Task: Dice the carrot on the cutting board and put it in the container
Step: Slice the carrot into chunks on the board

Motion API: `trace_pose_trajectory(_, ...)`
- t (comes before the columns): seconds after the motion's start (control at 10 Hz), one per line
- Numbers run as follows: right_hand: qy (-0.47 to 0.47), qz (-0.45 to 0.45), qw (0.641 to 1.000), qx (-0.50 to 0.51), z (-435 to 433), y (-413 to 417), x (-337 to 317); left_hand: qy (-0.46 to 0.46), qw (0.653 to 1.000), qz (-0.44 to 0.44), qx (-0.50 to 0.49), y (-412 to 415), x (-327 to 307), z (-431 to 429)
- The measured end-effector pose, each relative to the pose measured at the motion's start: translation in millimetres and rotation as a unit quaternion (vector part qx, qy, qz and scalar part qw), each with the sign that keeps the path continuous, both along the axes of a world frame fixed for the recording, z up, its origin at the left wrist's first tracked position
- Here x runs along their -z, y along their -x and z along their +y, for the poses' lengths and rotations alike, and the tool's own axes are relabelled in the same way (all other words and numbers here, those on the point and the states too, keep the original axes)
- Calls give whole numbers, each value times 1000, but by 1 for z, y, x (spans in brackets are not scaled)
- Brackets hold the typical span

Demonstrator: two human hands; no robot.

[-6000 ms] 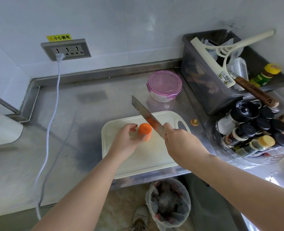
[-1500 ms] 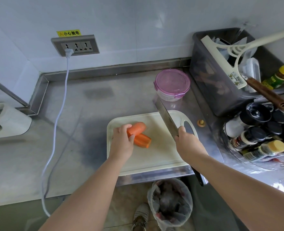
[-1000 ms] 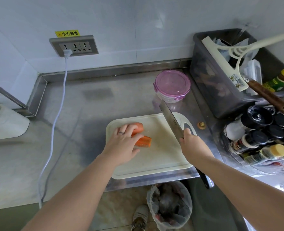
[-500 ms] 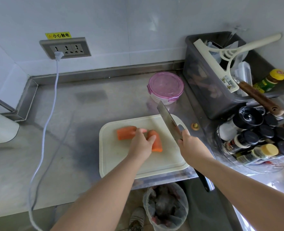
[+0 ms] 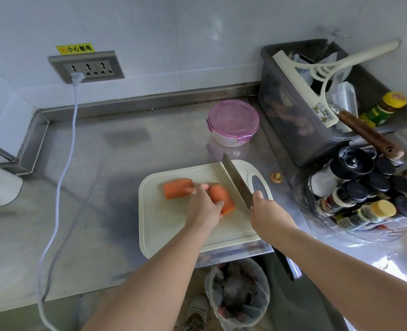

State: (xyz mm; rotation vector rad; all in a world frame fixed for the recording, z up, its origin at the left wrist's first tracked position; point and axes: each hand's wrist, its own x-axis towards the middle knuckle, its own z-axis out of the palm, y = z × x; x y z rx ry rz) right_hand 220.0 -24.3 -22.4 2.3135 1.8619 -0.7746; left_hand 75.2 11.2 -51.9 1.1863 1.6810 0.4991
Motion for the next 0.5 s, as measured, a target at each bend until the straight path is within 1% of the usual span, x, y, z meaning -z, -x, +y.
trace_pose_trajectory(0.1, 9, -13, 1000, 17, 2, -1, -4, 0, 1000, -12, -8, 0, 0, 0)
trace_pose_trajectory(0.2, 17, -67, 997, -36, 5, 1, -8, 3, 1000, -27, -11, 5, 1, 3)
trace_pose_trajectory(0.3, -18, -22, 998, -56, -1, 4, -18, 2, 999, -30, -16, 9, 2, 6)
trace_pose_trajectory(0.4, -39, -28, 995, -84, -13, 10, -27, 1, 999, -31, -24, 8, 2, 8)
trace_pose_trajectory(0.5, -33, -21, 995, -89, -20, 13, -27, -7, 999, -24, -21, 7, 2, 9)
